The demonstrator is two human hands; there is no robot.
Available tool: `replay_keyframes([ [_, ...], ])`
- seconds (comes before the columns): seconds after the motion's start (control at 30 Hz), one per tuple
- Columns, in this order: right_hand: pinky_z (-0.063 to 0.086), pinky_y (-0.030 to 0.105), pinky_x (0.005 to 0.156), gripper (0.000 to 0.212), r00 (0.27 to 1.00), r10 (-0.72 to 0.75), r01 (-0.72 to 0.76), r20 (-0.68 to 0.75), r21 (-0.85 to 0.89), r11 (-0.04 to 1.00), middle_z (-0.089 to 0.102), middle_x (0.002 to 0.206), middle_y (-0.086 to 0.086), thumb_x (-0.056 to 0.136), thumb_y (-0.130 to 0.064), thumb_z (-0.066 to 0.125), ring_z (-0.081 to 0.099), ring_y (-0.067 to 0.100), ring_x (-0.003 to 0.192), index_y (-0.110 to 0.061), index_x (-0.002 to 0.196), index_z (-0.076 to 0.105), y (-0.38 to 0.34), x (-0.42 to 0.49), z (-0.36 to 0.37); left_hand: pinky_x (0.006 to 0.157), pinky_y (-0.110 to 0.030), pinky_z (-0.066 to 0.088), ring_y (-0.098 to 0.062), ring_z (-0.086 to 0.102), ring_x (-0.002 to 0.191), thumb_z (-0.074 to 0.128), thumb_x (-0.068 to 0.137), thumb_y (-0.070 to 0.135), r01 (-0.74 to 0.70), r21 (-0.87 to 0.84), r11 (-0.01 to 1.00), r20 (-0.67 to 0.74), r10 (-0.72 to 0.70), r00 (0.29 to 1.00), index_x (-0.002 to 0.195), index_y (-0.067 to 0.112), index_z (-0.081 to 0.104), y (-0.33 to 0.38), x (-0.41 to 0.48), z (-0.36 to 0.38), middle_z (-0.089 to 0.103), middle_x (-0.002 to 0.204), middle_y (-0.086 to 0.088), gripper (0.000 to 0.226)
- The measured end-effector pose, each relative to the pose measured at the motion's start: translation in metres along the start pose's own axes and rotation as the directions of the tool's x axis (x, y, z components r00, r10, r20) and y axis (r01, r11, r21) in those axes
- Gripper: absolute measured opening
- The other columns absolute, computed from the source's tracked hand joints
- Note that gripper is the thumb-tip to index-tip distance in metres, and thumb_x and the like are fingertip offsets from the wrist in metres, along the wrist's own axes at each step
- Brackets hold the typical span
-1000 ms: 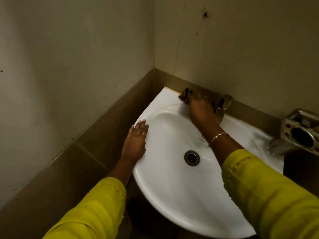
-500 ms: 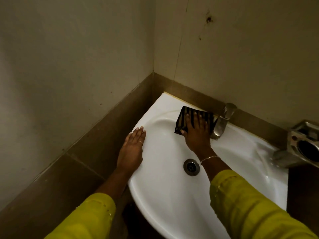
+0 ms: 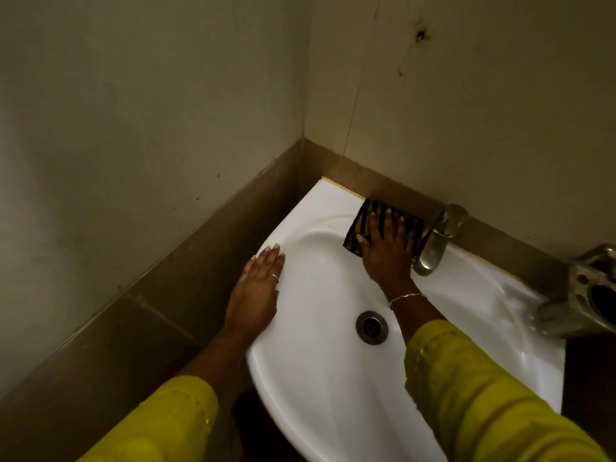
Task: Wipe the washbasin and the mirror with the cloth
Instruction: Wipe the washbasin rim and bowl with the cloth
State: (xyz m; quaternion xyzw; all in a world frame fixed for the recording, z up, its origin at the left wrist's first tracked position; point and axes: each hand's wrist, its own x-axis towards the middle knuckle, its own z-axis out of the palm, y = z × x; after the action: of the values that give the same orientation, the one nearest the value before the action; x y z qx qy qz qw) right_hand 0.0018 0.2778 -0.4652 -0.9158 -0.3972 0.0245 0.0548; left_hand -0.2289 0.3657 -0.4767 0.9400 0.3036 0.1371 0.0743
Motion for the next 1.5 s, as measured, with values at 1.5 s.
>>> replay_keyframes([
  [1.5, 0.018, 0.063, 0.104, 0.068, 0.985, -0.145, 0.145, -0.089, -0.001, 0.989, 0.042, 0.144, 0.014, 0.085, -0.053, 0.018, 0.034, 0.039, 0.134, -0.019, 0.138, 0.042, -0.055, 0.037, 0.005, 0.099, -0.052, 0.027, -0.03, 0.047, 0.124, 0.063, 0.066, 0.015, -0.008, 0.025, 1.0, 0.017, 0.007, 1.0, 0.127, 0.002, 0.05, 0.001, 0.0, -0.001, 0.049, 0.135, -0.016, 0.063],
])
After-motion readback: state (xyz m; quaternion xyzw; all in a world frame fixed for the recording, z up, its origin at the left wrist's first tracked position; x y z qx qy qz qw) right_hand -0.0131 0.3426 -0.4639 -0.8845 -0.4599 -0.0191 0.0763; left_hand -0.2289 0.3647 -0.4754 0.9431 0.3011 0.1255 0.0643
